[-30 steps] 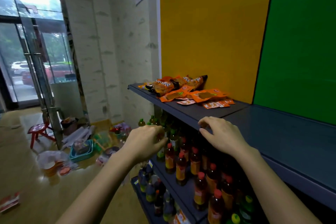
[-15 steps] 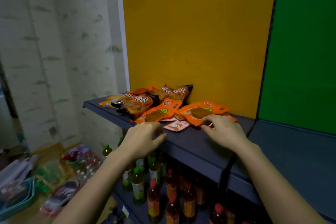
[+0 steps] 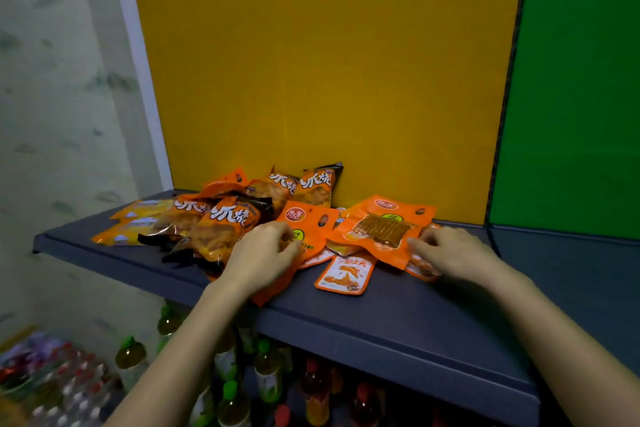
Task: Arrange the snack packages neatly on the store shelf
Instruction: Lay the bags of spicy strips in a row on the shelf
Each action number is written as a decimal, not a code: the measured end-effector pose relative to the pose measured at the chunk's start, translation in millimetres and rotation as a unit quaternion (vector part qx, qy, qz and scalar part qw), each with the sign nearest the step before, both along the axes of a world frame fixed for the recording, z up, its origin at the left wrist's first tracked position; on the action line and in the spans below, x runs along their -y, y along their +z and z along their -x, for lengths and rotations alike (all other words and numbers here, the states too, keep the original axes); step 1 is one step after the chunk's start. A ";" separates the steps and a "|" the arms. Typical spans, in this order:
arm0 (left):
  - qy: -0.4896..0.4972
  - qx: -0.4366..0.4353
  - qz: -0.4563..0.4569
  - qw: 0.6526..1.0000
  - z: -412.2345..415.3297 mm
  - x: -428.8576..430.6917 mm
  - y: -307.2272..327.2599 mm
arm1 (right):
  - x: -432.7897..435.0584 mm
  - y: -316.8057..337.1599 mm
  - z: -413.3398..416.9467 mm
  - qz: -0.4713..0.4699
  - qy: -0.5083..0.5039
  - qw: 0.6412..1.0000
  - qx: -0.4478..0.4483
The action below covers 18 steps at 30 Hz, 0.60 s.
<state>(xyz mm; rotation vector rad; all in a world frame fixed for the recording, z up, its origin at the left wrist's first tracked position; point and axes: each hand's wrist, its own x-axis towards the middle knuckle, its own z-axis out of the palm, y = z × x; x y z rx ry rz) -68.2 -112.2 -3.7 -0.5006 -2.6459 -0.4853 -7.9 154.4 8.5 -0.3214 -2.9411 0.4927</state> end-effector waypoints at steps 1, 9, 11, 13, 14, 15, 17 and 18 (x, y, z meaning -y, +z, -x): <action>-0.003 0.014 0.010 1.000 9.1 2.8 0.3 | 4.0 0.5 3.5 0.020 -0.025 0.999 0.005; 0.018 0.141 0.056 0.988 47.5 16.5 -4.8 | 27.4 -5.9 27.6 0.150 -0.131 0.980 -0.019; 0.012 0.167 0.046 0.985 51.4 19.2 -4.7 | 33.7 -7.6 31.5 0.164 -0.164 0.972 -0.028; 0.004 0.172 0.027 0.985 55.0 21.0 -3.8 | 39.2 -9.2 33.8 0.174 -0.182 0.967 -0.047; 0.000 0.171 0.016 0.985 57.0 21.6 -3.1 | 41.7 -9.8 34.4 0.181 -0.184 0.964 -0.057; -0.001 0.173 0.011 0.985 59.4 22.3 -2.7 | 43.8 -10.5 35.0 0.190 -0.185 0.962 -0.068; -0.004 0.179 0.018 0.984 61.9 22.1 -1.3 | 47.9 -11.9 35.2 0.207 -0.195 0.954 -0.090; -0.008 0.183 0.025 0.983 62.1 21.8 -0.3 | 49.7 -12.7 35.5 0.217 -0.201 0.950 -0.101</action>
